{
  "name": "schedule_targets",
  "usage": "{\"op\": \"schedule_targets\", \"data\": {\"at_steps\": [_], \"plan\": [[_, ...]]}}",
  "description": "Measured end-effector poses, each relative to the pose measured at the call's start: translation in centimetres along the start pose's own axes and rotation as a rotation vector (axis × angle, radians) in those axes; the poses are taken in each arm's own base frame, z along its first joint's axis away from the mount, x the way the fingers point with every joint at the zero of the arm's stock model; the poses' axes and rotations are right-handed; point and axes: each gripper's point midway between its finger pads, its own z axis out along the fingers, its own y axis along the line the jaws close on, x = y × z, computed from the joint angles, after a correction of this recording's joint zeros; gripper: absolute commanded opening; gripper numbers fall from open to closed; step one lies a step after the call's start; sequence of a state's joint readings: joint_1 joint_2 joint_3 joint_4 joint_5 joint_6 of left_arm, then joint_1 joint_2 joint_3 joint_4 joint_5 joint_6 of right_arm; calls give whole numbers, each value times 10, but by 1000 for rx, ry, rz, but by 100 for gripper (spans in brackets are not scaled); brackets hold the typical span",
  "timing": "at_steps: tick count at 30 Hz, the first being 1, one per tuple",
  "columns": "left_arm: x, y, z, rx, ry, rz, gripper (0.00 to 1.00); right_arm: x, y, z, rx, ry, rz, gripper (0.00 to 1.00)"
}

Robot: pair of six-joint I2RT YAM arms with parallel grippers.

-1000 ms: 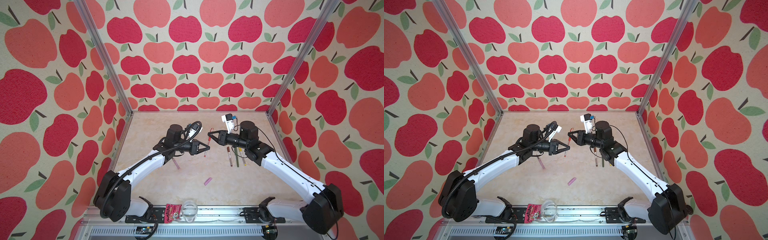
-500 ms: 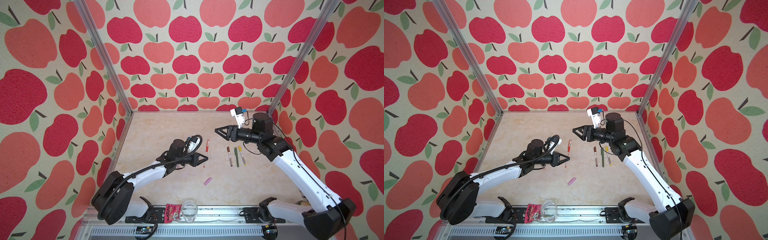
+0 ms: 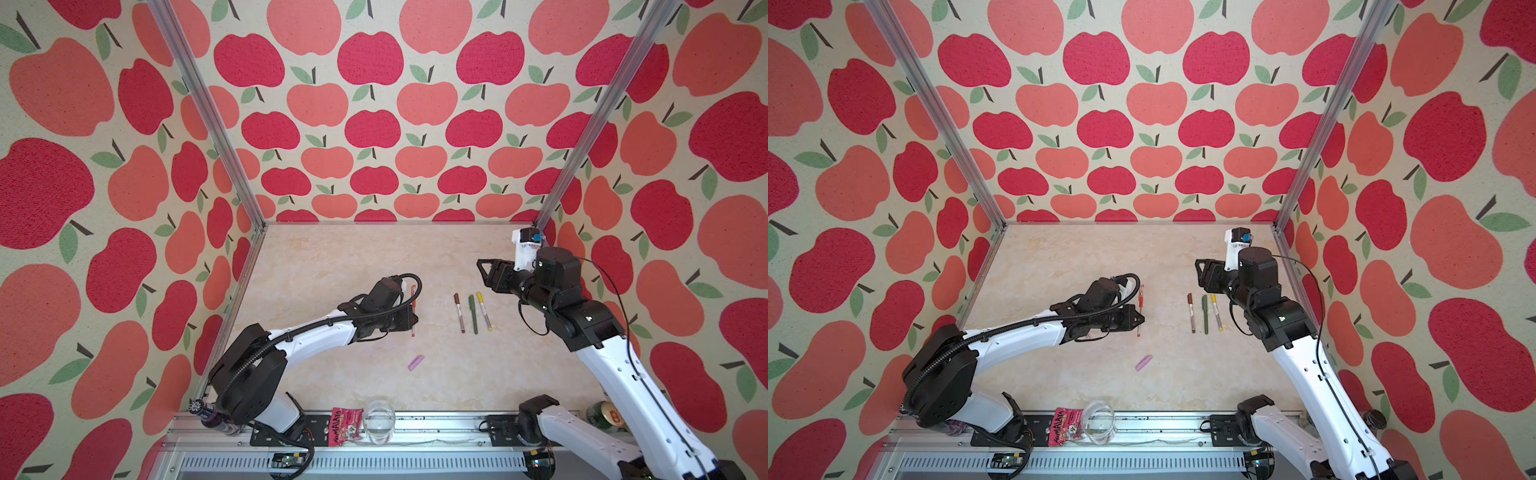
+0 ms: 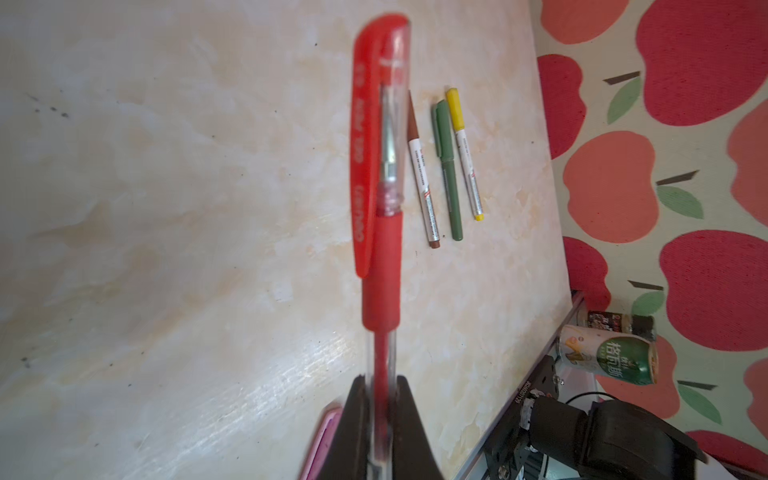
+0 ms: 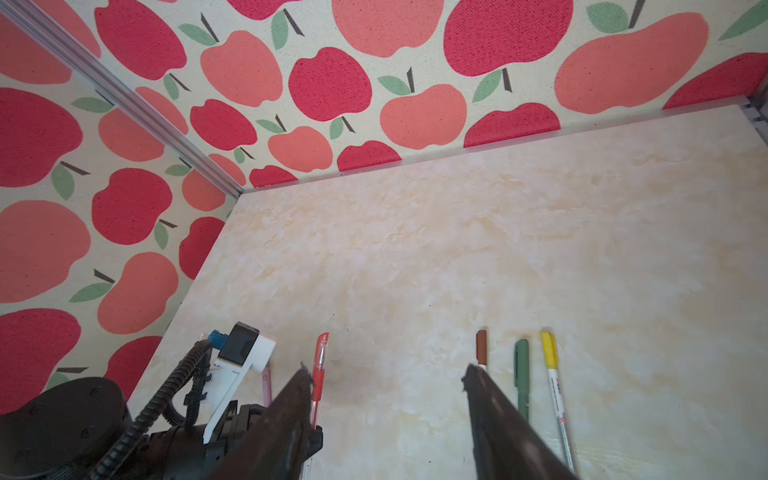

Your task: Insert the pens into the pen caps

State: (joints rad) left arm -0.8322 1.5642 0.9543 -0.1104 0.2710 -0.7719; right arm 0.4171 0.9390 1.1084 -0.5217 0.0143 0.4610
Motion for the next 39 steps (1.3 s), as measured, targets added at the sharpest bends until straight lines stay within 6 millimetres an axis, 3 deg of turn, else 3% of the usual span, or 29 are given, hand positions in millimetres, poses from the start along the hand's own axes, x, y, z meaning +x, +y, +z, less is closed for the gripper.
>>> {"op": "schedule_targets", "data": {"at_steps": [9, 22, 39], "plan": [[5, -5, 46, -169, 83, -78, 0, 5, -25, -3, 69, -7, 28, 63], [11, -15, 108, -251, 157, -204, 0, 3, -30, -12, 59, -28, 46, 64], [4, -29, 142, -253, 194, -209, 6, 6, -34, -19, 51, -46, 55, 64]]}}
